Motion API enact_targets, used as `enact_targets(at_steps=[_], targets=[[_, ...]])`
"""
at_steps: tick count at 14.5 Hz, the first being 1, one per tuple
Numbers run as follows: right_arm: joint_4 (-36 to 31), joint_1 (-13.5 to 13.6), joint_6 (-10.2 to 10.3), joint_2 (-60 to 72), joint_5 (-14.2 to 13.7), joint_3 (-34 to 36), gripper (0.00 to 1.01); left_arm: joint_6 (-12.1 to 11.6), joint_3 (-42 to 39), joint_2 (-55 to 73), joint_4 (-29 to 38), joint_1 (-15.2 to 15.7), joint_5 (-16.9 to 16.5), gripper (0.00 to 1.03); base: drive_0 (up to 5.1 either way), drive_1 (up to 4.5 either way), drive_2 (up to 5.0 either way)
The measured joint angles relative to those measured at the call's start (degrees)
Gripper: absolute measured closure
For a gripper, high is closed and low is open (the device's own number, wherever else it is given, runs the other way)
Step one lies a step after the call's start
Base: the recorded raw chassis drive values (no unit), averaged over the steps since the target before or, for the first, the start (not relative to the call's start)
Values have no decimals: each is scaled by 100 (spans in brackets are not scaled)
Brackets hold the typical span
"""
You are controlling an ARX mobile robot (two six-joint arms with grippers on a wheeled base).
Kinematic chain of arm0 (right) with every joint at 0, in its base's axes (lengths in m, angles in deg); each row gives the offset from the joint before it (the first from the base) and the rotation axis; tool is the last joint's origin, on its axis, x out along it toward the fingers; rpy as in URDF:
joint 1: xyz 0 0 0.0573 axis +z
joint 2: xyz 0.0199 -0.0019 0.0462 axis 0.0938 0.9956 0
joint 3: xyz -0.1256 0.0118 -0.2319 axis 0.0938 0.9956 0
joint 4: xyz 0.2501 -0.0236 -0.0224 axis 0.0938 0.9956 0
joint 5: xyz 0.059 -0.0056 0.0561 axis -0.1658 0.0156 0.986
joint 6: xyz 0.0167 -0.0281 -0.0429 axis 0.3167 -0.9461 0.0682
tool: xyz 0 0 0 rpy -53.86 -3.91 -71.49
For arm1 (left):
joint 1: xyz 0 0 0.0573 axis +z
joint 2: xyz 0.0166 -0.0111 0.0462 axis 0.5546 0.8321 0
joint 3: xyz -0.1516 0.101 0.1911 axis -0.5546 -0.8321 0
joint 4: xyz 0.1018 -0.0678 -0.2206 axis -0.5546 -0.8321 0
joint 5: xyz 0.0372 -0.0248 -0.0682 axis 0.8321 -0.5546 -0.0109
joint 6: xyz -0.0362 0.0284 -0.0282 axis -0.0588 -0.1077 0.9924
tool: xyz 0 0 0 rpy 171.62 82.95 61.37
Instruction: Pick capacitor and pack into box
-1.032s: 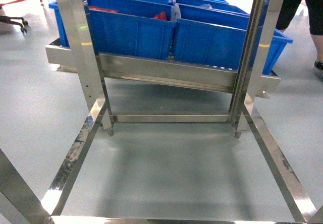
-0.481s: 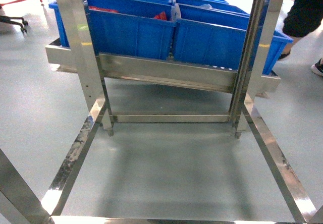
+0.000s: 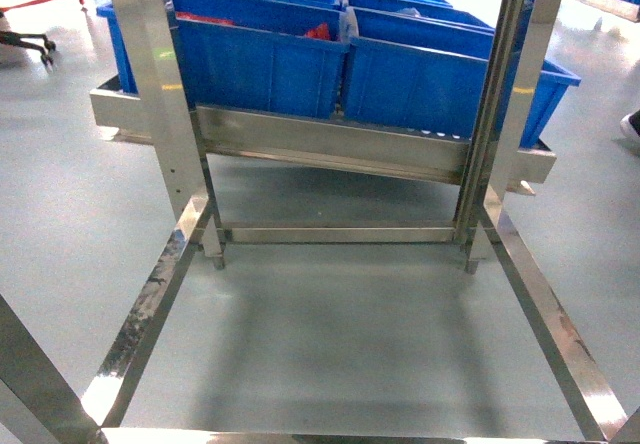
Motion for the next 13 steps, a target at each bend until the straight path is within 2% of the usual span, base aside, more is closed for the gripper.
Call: enact_targets(at_steps=[13], targets=[[0, 0, -4, 0, 13, 0, 3, 2, 0, 0, 7, 0, 15, 5, 0, 0, 0]])
